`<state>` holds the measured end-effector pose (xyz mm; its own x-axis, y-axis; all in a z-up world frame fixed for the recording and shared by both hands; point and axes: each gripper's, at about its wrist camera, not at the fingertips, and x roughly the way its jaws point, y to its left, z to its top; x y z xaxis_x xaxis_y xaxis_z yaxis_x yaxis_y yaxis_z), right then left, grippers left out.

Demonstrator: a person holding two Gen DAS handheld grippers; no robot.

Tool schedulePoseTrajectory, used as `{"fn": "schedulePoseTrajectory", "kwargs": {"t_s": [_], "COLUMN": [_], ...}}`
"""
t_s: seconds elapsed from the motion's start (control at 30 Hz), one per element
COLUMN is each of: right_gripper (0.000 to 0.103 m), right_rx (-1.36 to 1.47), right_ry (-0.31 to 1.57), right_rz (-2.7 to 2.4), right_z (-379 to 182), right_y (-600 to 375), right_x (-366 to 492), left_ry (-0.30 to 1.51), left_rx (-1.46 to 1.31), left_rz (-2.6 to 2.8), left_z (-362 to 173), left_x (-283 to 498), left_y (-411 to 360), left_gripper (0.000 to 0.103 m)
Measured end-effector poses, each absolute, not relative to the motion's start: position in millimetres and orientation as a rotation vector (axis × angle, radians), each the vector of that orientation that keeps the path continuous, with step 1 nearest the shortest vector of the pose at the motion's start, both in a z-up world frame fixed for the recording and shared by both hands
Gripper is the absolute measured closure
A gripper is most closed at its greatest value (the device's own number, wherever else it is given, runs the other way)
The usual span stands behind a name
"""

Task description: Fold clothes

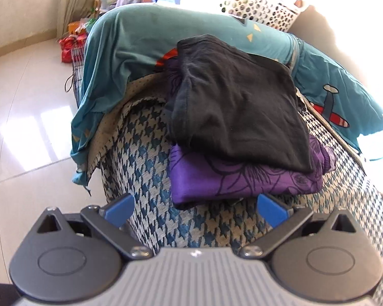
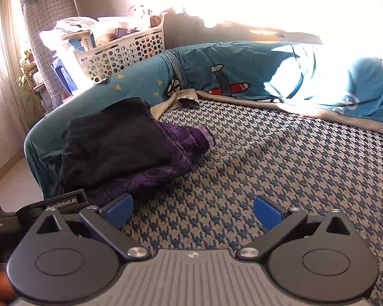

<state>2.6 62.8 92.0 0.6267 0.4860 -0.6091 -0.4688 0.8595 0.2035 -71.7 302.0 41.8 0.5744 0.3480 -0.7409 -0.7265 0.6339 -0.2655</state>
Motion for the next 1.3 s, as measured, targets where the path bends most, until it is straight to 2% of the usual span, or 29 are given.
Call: {"fn": "schedulePoseTrajectory", "kwargs": {"t_s": [0.07,0.2,0.27,0.37,0.5,0.83,1.3], "right_gripper": [0.018,0.034,0.045,0.051,0.054,0.053,0.053], "right_rx": [0.002,-0.047,-0.043,-0.041,-0.006,0.297,0.293], "right_ry": [0.688,0.646,0.648,0.65,0.629,0.697,0.736], "right_rz": [0.567,0.63,0.673,0.725,0.769,0.852,0.9], "right_z": [98.8,110.9,110.5,108.0,99.8,71.3,44.1], "right_y": [66.2,72.6,78.0,88.2,107.4,150.8,212.5], "right_x": [2.7,3.4,12.0,27.0,55.0,135.8,188.8], "left_ry": [0.668,0.612,0.609,0.612,0.643,0.686,0.68], "left_rx": [-0.601,-0.489,-0.498,-0.518,-0.528,-0.509,-0.51], "left_rz": [0.705,0.741,0.756,0.776,0.831,0.866,0.865], "left_z": [51.0,70.7,73.6,75.3,62.8,44.1,37.6], "left_x": [-71.1,-62.6,-58.0,-51.1,-43.4,-25.7,-28.5], "left_y": [301.9,307.8,323.1,345.3,368.1,394.6,402.7], "left_gripper": [0.0,0.0,0.0,0.0,0.0,0.0,0.0]}}
